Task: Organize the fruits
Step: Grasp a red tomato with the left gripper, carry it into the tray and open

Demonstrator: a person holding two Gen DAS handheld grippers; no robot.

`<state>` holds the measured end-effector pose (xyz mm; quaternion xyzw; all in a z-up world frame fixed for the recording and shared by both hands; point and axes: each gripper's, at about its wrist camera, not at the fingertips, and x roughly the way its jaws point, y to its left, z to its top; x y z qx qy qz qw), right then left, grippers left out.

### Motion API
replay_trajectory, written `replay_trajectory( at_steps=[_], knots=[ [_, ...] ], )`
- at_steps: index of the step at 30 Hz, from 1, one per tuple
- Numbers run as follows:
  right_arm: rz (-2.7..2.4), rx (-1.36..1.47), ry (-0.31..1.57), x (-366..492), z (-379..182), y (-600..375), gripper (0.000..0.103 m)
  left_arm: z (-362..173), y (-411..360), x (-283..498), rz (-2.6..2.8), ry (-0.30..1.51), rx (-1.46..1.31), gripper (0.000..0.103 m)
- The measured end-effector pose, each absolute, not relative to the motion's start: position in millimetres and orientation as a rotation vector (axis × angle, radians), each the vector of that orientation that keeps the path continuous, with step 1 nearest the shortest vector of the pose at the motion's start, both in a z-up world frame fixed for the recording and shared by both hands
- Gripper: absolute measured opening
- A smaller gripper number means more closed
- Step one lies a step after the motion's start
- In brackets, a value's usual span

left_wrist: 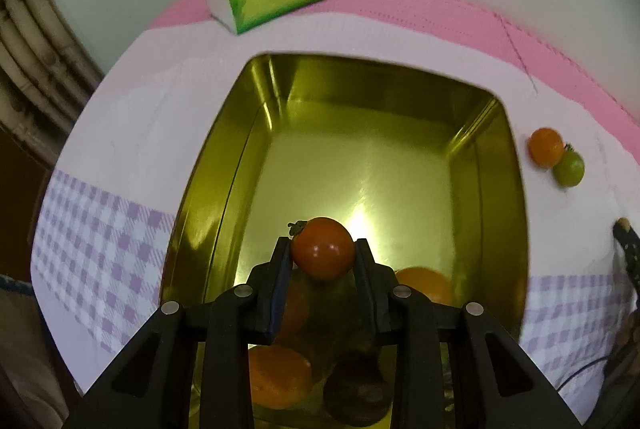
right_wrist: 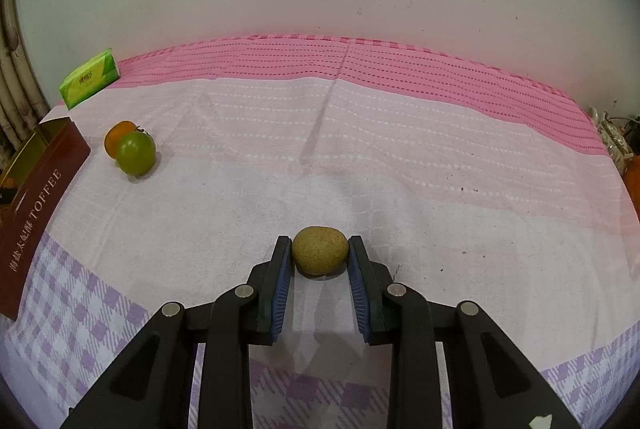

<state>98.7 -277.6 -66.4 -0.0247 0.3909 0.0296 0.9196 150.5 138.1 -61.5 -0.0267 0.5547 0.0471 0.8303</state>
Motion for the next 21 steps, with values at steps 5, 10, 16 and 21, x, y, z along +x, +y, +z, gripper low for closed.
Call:
replay_trajectory(
  at_steps=[5,10,16,21],
  knots=[
    [0.056,-0.06,0.803,98,-66,-276,0.026,-65,139,148,0.106,1.163,-0.021,0.032],
    [0.056,-0.063,0.803,98,-66,-276,0.026,-67,144,148,0.124,1.157,-0.004,0.032],
    [0.055,-0.064,0.803,98,-66,-276,0.026,-72,151,148,0.131,1.176,-0.019,0.032],
    [0.055,-0.066,0.803,99,-66,-276,0.026,-73,150,148,0.13,1.177,-0.015,0.032]
  ],
)
